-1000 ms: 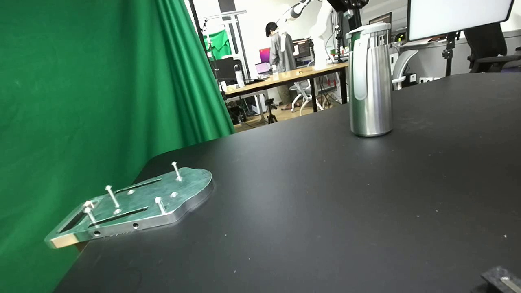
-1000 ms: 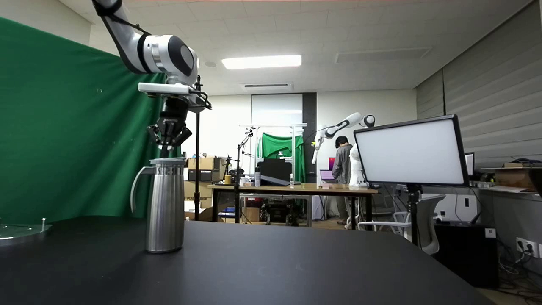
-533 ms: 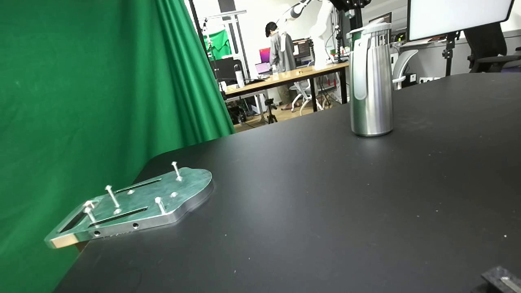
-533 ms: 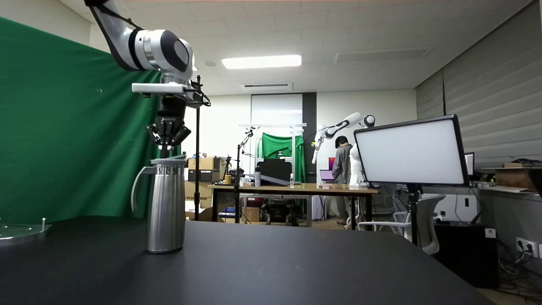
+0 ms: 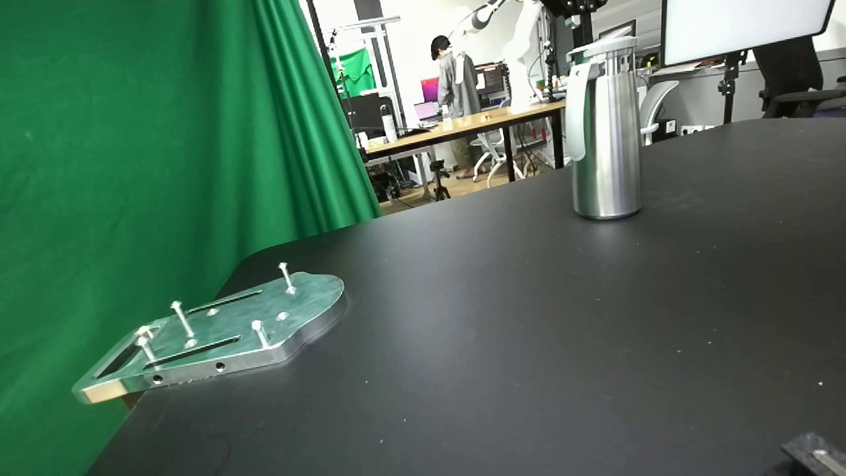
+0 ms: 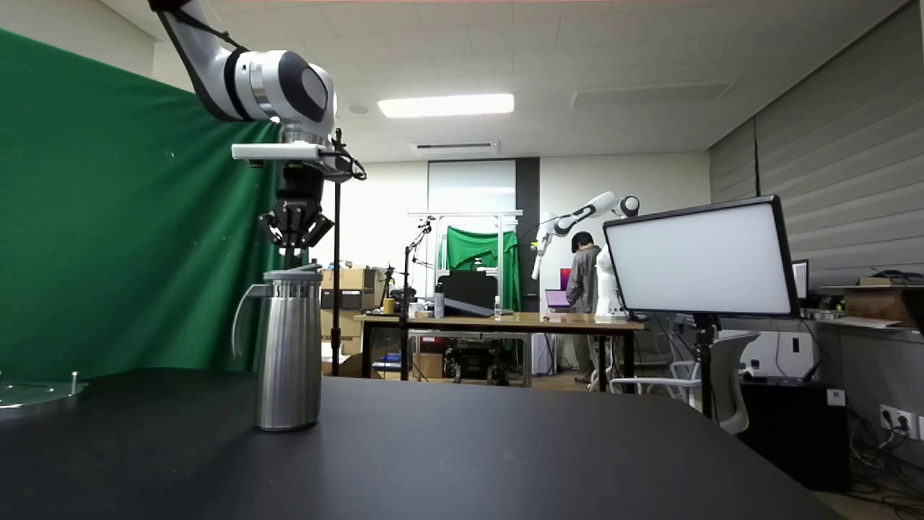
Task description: Press the button atop the thermos
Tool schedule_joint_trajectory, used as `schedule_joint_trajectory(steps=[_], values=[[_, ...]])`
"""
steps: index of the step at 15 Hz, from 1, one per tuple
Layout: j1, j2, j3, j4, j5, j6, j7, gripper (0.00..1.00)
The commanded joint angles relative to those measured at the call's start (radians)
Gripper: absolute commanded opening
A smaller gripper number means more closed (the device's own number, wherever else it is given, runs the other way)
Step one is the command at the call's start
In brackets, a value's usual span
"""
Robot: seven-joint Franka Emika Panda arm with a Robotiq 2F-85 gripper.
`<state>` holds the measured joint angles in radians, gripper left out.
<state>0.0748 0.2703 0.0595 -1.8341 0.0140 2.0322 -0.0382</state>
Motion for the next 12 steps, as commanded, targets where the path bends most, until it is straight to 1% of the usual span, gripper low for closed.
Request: schedule_joint_trajectory(steps=[1,7,10,11,12], values=[[0.001,0.007,-0.003,0.031,-0.013,-0.042,0.023,0.00],[0.001,-0.005,0.008,0.076,0.006,-0.104,-0.003,0.00],[0.007,-0.021,0.011,0.112,-0.014,-0.147,-0.004,0.00],[0.006,-0.024,0.012,0.118,-0.018,-0.167,-0.016,0.26],[0.007,-0.029,0.011,0.119,-0.022,-0.182,-0.012,0.28]])
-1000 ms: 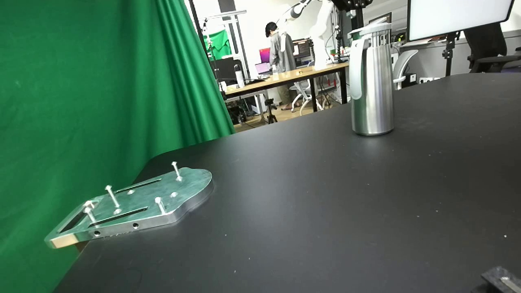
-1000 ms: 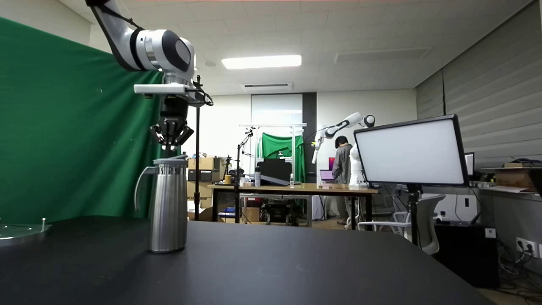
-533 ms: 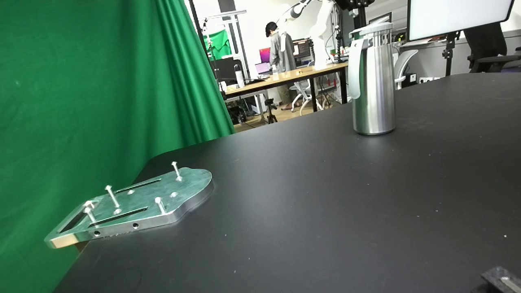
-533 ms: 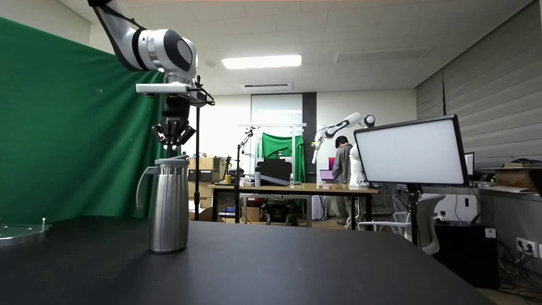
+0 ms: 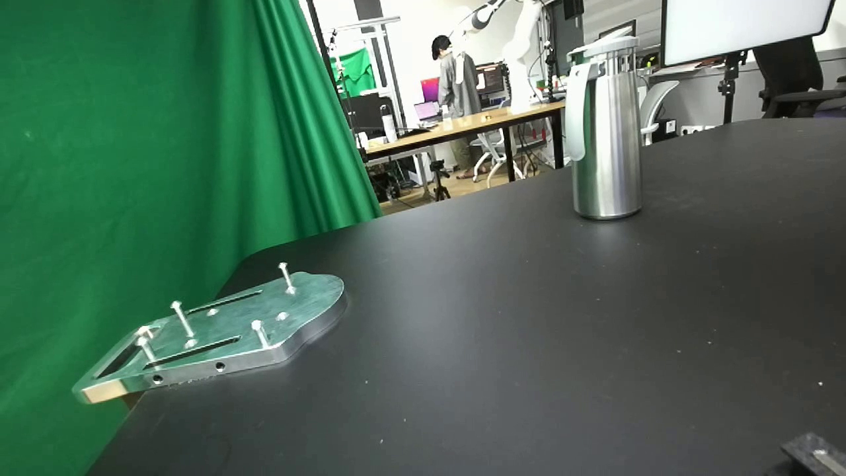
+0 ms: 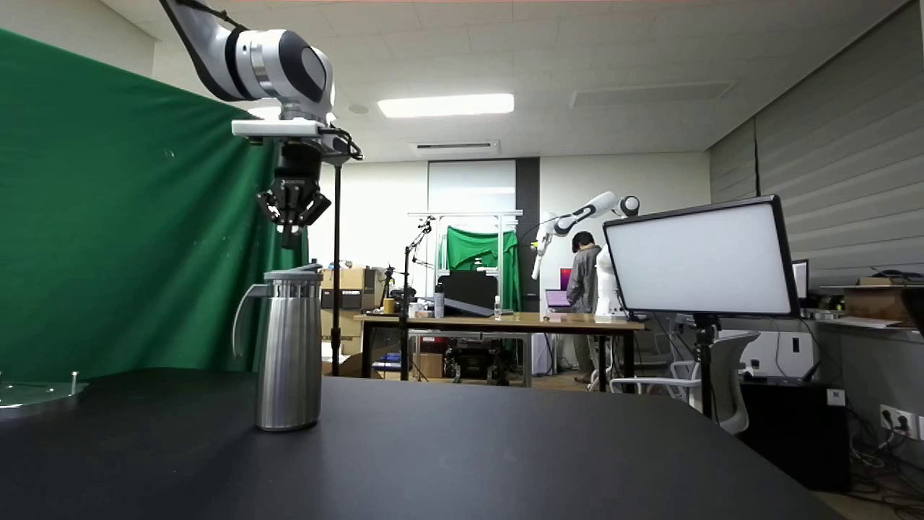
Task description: Press the button atop the thermos
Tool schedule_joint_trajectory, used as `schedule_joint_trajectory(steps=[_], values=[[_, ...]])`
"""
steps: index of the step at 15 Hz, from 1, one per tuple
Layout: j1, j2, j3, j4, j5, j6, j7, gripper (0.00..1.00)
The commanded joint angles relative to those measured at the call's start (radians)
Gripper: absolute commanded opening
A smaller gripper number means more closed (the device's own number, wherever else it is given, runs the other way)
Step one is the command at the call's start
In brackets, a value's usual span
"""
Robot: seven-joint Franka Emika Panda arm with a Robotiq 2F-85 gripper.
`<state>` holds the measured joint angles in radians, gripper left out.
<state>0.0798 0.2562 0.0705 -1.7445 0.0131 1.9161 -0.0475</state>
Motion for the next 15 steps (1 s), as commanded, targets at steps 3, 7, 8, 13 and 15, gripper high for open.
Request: schedule_joint_trajectory(steps=[3,7,8,13,15], values=[[-0.002,-0.022,-0.001,0.030,-0.027,-0.111,-0.021,0.47],[-0.003,-0.037,-0.014,0.024,-0.081,-0.223,-0.017,0.75],[-0.005,-0.017,-0.003,0.020,-0.046,-0.155,-0.024,0.56],[-0.006,-0.024,-0.009,0.020,-0.073,-0.201,-0.025,0.75],[-0.006,-0.024,-0.009,0.020,-0.073,-0.201,-0.025,0.75]])
